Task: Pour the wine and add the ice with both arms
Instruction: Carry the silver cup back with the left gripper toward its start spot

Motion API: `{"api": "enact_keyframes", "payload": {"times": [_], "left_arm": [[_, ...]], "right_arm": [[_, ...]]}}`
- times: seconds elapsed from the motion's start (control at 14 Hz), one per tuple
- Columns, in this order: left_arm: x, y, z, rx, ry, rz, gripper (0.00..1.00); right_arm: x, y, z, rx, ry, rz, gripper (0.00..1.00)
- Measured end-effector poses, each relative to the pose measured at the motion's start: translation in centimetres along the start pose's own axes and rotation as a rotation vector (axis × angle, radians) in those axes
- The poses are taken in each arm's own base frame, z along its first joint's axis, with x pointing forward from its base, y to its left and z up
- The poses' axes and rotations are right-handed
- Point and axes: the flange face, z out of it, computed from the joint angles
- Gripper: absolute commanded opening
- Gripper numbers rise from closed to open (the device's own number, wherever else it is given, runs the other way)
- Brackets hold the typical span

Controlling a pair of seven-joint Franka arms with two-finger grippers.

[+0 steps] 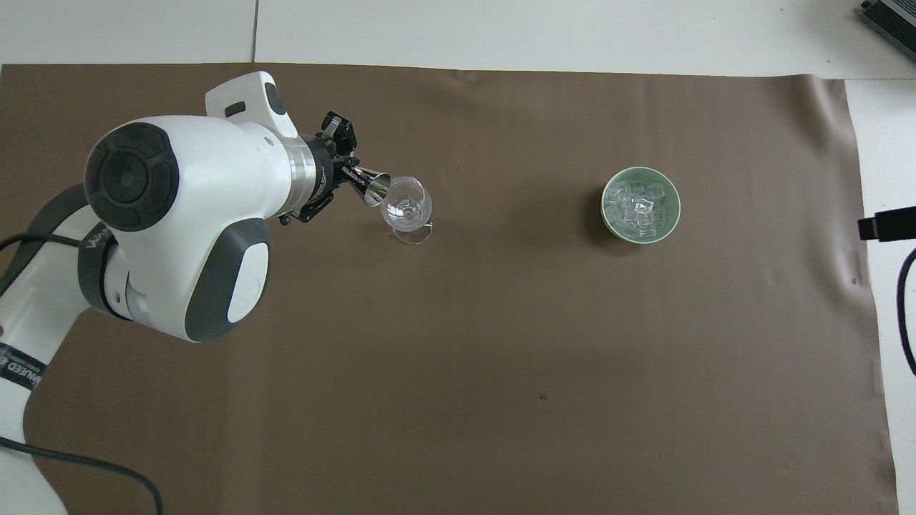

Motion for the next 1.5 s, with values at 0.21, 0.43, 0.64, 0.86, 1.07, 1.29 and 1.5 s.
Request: {"api": "enact_keyframes", "payload": {"times": [0.21, 0.43, 0.64, 0.86, 1.07, 1.29, 1.5], "left_arm": [[2.0, -0.9, -0.5, 0.046, -0.065, -0.092, 0.00], [3.7, -2.1, -0.7, 0.108, -0.159, -0.164, 0.00], [5.6, -3.0, -1.4, 0.154, -0.273, -0.247, 0.00], [8.3, -4.3, -2.0, 0.177, -0.407, -0.339, 0.00], [11.3, -5.8, -2.0, 0.176, -0.519, -0.393, 0.00], [14.6, -7.6, -0.4, 0.177, -0.607, -0.418, 0.00], [17.9, -9.7, 1.6, 0.190, -0.659, -0.434, 0.00]], "right_arm": [[0.0, 0.0, 0.0, 0.000, 0.001, -0.001, 1.00], [0.0, 0.0, 0.0, 0.000, 0.000, 0.000, 1.00], [0.0, 0.1, 0.0, 0.000, 0.000, 0.002, 1.00], [0.0, 0.0, 0.0, 0.000, 0.000, 0.000, 1.00], [0.0, 0.0, 0.0, 0.000, 0.000, 0.000, 1.00], [-0.1, 0.3, 0.0, 0.001, -0.006, 0.007, 1.00], [-0.2, 0.1, 0.0, 0.002, -0.008, 0.002, 1.00]]}}
